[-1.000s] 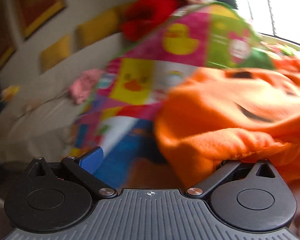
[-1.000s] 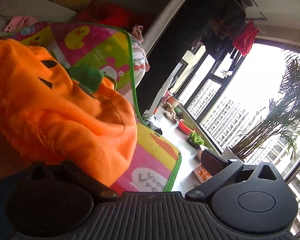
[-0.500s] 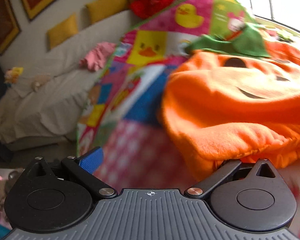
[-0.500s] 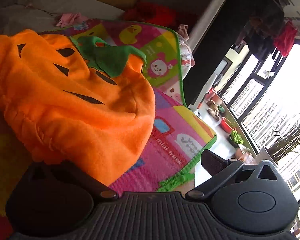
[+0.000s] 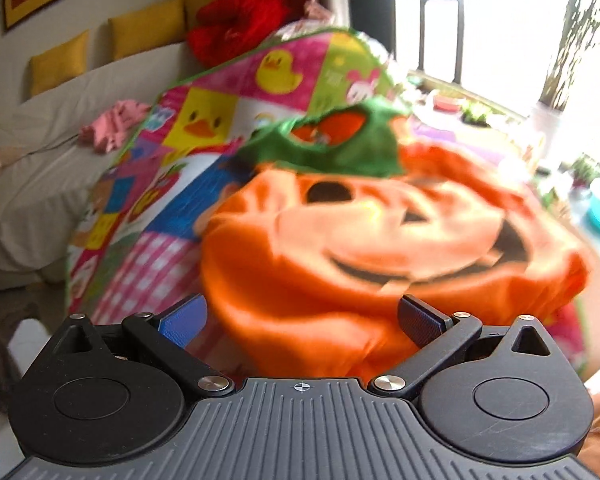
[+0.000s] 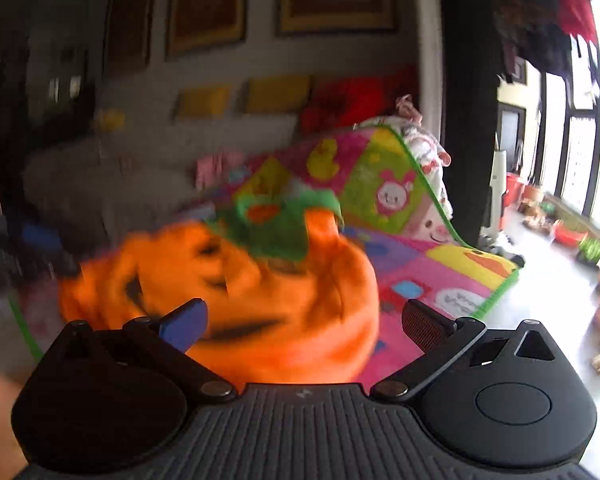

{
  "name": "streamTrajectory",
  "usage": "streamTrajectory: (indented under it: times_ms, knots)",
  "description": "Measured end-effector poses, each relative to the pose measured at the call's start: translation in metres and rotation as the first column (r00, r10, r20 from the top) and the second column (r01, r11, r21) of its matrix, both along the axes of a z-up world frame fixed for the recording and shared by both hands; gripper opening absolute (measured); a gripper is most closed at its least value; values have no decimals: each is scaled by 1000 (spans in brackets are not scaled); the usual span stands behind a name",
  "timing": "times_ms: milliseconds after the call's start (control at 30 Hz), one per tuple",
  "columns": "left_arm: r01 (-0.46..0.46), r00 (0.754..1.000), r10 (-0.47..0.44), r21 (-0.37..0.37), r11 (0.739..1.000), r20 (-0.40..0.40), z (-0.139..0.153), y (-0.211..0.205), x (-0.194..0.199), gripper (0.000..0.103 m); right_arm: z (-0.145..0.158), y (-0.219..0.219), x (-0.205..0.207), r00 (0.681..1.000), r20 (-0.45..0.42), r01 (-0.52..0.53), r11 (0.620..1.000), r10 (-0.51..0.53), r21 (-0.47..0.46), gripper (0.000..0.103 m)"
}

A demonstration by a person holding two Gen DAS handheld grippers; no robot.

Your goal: Fold clothes

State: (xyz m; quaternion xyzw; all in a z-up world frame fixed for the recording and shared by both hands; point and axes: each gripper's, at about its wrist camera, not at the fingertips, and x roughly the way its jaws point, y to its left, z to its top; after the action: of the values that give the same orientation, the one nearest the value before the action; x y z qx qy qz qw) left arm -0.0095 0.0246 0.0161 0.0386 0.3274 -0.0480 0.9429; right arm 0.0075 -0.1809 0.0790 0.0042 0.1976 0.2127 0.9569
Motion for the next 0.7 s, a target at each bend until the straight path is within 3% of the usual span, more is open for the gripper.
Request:
streamTrajectory:
  times_ms: [100, 133, 333, 433, 567, 700]
  knots:
    - [17, 1000, -16, -65, 998, 21, 5, -3, 9, 103, 14, -16, 25, 999, -44, -4, 975, 15, 223, 103]
    - [16, 1000, -14, -87, 996, 20, 6, -5, 13, 103, 12, -13, 40, 997, -76, -6, 971, 25, 239, 103]
    - [2, 1000, -8, -274, 962, -21, -3, -8, 73, 103, -28, 29, 128, 962, -255, -54, 986, 93, 157, 103]
    - [-45, 993, 5, -350, 936, -116, -20, -3, 108, 103, -52, 42, 160, 912, -397, -41, 985, 105, 167, 103]
    - [-93, 976, 9, -383, 919, -217, -46, 9, 129, 103, -75, 40, 188, 837, -539, 17, 978, 100, 209, 103]
    - [-89, 963, -32, -427, 900, -268, -61, 17, 138, 103, -81, 34, 187, 831, -549, 74, 959, 92, 272, 103]
